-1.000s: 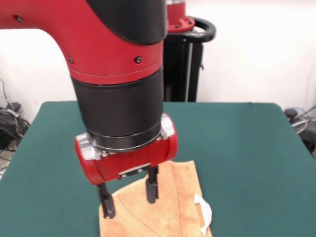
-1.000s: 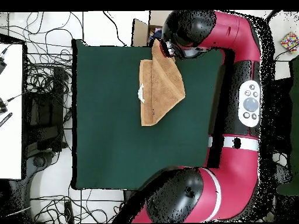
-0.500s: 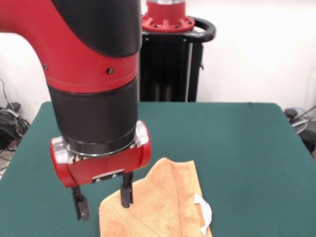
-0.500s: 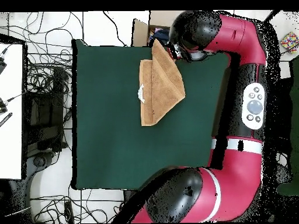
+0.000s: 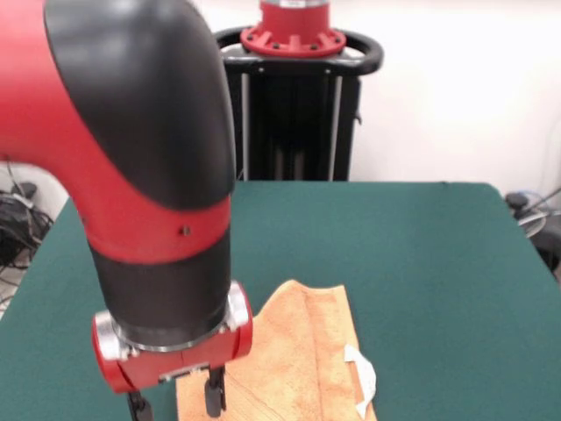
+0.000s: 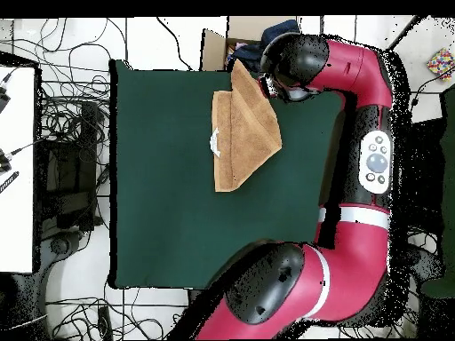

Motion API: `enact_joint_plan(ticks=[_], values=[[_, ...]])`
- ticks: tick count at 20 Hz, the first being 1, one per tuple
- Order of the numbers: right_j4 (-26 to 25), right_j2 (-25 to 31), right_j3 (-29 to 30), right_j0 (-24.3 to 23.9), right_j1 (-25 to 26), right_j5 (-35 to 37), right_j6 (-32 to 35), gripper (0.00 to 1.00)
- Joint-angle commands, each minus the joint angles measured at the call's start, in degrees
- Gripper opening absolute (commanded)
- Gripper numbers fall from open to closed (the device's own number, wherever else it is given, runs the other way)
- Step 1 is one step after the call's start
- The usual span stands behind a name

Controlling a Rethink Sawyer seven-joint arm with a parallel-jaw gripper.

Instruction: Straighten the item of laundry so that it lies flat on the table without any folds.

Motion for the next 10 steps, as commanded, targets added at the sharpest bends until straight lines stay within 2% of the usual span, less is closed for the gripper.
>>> enact_joint_plan(ticks=[1, 5, 10], values=[[0.54, -1.39, 2.8, 1.55, 6.13, -4.56, 11.31, 1.0], [1.23, -2.11, 6.48, 1.03, 5.62, -7.41, 11.66, 1.0], [1.89, -3.53, 10.26, 0.84, 2.86, -6.55, 11.45, 1.0]])
